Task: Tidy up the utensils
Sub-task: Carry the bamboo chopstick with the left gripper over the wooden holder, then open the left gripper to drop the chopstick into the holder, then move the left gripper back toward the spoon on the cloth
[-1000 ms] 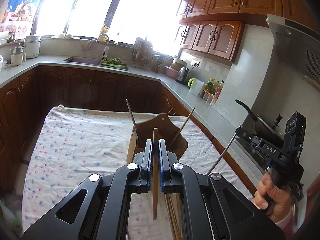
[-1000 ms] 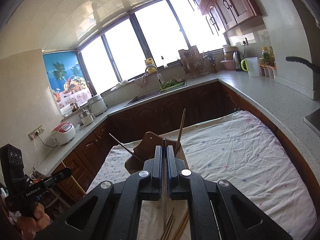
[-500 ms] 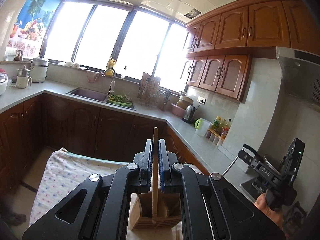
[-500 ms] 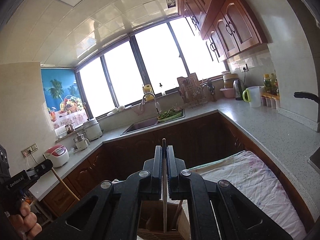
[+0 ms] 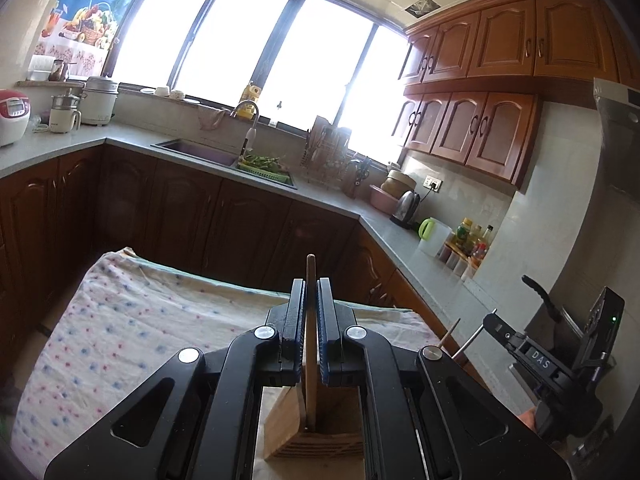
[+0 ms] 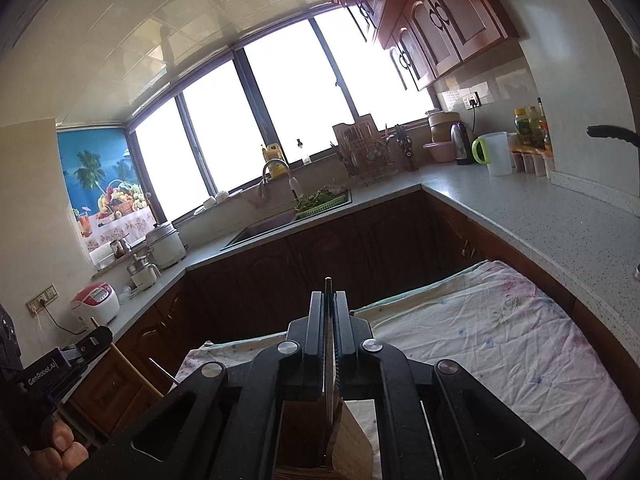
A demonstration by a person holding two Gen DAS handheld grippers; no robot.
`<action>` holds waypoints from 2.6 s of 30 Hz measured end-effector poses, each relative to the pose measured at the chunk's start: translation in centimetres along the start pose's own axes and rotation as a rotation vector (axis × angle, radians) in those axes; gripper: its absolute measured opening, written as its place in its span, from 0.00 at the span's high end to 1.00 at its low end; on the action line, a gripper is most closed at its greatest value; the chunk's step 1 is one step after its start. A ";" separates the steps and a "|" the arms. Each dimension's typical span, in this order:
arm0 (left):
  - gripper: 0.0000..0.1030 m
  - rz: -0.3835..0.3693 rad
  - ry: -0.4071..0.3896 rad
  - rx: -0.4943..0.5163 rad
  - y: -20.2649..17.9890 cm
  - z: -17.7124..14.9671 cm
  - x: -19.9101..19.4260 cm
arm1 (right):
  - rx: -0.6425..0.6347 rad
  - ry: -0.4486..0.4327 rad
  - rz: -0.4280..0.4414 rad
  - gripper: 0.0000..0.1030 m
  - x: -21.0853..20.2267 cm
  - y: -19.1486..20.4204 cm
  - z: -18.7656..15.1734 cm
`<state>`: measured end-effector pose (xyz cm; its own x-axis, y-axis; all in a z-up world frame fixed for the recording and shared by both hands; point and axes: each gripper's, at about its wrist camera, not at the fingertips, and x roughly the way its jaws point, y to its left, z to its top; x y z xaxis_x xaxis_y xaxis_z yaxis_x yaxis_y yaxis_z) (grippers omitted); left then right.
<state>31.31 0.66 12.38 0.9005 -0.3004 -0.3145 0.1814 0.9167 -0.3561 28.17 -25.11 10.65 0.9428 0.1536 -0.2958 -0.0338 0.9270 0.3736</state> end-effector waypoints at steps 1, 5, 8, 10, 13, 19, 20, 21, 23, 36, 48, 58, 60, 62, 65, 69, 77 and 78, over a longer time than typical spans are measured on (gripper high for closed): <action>0.96 0.002 0.010 0.005 0.0 -0.4 0.3 | 0.004 0.009 0.000 0.96 0.2 -0.2 -0.3; 0.96 0.008 0.056 0.015 -0.1 -1.5 1.7 | 0.011 0.054 0.004 0.96 1.2 -0.4 -1.0; 0.95 0.021 0.073 0.035 -0.4 -2.3 2.4 | -0.002 0.081 0.002 0.96 1.8 -0.3 -1.5; 0.95 0.023 0.072 0.045 -0.5 -2.3 2.3 | -0.001 0.088 -0.001 0.96 2.0 -0.5 -1.6; 0.95 0.020 0.083 0.041 -0.4 -2.2 2.5 | 0.016 0.096 0.003 0.96 2.1 -0.8 -1.6; 0.94 0.025 0.100 0.029 0.1 -2.2 2.8 | 0.015 0.100 0.001 0.96 2.1 -0.8 -1.5; 0.94 0.024 0.101 0.030 0.1 -2.2 2.7 | 0.015 0.102 0.002 0.96 2.1 -0.7 -1.5; 0.94 0.025 0.102 0.033 0.0 -2.1 2.6 | 0.017 0.105 0.007 0.95 2.1 -0.7 -1.5; 0.94 0.025 0.101 0.038 -0.2 -2.0 2.4 | 0.032 0.108 0.017 0.89 2.0 -0.7 -1.4; 0.38 0.039 0.080 0.041 0.2 -2.6 -0.9 | 0.098 0.064 0.078 0.31 -1.2 -1.6 -1.4; 0.31 0.083 0.155 0.026 2.2 -6.0 -4.1 | 0.115 0.087 0.092 0.24 -5.4 -2.6 -3.9; 0.31 0.108 0.235 0.018 3.0 -10.0 -7.5 | 0.137 0.160 0.056 0.24 -9.4 -4.7 -7.8; 0.31 0.110 0.254 0.010 3.3 -10.7 -7.9 | 0.137 0.174 0.047 0.24 -10.3 -5.1 -8.7; 0.31 0.110 0.272 0.005 3.5 -11.5 -8.4 | 0.133 0.191 0.029 0.24 -11.0 -5.4 -9.6; 0.31 0.125 0.291 0.013 3.7 -12.8 -9.1 | 0.133 0.225 0.011 0.24 -11.8 -6.0 -11.4; 0.31 0.120 0.321 0.007 3.9 -14.8 -9.7 | 0.131 0.262 -0.006 0.24 -12.3 -6.8 -13.9; 0.31 0.122 0.390 0.038 3.6 -17.1 -9.2 | 0.126 0.319 -0.018 0.24 -12.2 -7.4 -16.7; 0.31 0.125 0.396 0.044 3.6 -17.2 -9.0 | 0.128 0.323 -0.018 0.24 -12.1 -7.6 -16.8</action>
<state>17.03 2.07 -1.23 0.6963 -0.2563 -0.6704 0.1048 0.9604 -0.2583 11.46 -28.24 -3.32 0.7882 0.2572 -0.5590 0.0429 0.8832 0.4670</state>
